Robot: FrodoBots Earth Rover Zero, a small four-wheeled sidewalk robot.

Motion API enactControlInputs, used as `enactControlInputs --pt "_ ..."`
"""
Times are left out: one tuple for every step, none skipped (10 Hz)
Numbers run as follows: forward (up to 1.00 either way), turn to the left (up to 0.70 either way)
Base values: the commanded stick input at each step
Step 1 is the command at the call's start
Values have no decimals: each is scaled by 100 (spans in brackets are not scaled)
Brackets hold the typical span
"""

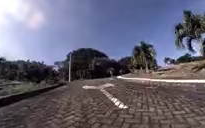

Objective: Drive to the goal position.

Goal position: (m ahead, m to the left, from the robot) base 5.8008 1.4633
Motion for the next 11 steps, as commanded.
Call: enactControlInputs --pt "100 0" --pt "100 0" --pt "100 0" --pt "100 0" --pt "100 0" --pt "100 0" --pt "100 0" --pt "100 0" --pt "100 0" --pt "100 0" --pt "100 0"
